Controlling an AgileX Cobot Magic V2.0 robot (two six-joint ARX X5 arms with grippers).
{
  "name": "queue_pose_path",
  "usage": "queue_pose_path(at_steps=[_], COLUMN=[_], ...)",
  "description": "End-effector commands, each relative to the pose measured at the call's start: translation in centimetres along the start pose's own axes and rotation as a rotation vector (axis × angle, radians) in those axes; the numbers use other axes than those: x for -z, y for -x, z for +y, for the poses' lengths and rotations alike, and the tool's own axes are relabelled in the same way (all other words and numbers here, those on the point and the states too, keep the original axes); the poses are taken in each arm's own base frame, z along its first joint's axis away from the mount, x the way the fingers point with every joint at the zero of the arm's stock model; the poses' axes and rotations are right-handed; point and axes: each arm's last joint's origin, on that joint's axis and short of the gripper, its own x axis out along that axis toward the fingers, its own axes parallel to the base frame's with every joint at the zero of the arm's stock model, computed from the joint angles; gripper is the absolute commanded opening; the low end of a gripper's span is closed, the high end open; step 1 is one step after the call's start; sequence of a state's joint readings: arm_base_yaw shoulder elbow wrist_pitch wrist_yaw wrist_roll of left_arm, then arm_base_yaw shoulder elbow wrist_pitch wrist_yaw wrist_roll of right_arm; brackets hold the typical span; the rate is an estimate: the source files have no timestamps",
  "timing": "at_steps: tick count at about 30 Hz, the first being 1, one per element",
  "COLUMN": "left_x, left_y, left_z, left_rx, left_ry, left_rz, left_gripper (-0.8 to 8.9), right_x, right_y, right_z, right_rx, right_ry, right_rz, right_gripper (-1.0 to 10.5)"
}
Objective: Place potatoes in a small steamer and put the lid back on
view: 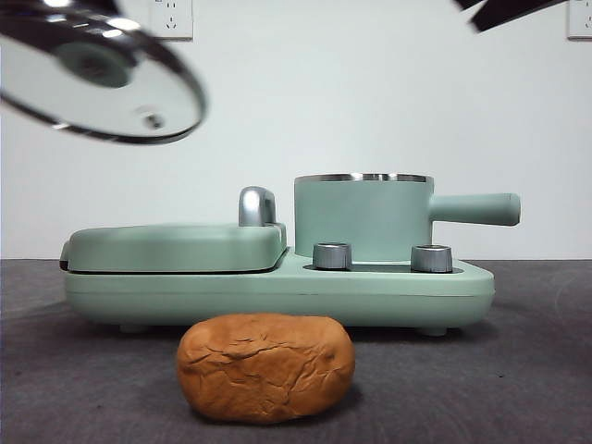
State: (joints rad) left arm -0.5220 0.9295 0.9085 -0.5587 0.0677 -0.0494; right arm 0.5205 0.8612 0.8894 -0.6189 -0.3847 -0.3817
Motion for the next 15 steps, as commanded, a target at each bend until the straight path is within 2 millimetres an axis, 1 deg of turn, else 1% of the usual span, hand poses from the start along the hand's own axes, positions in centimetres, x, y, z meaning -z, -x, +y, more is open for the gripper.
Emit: queue_pose_path(at_steps=[1,7,11,15], left_x=[0.0,0.2,0.1,0.1], left_y=[1.5,3.5,4.0,4.0], left_z=[0.0,0.0,-0.1,-0.1], left_rx=[-0.032,-0.068,-0.065,-0.064], left_ry=[0.020,0.020,0.030,0.038], left_rz=[-0.057,-0.122,-0.153,-0.156], left_gripper=[0.09,0.09,0.09,0.09], right_x=[-0.6,-0.2,0.3,1.0], right_y=[-1.8,-6.4,-9.4,-11.9], right_z=[0.5,1.7,2.5,3.3], right_rx=[-0.086,-0.232,-0.301,-0.356], right_ry=[0.087,0.136,0.146,0.168], right_rz=[0.031,0.144,0.205,0.261], right_gripper=[3.8,3.8,3.8,3.8])
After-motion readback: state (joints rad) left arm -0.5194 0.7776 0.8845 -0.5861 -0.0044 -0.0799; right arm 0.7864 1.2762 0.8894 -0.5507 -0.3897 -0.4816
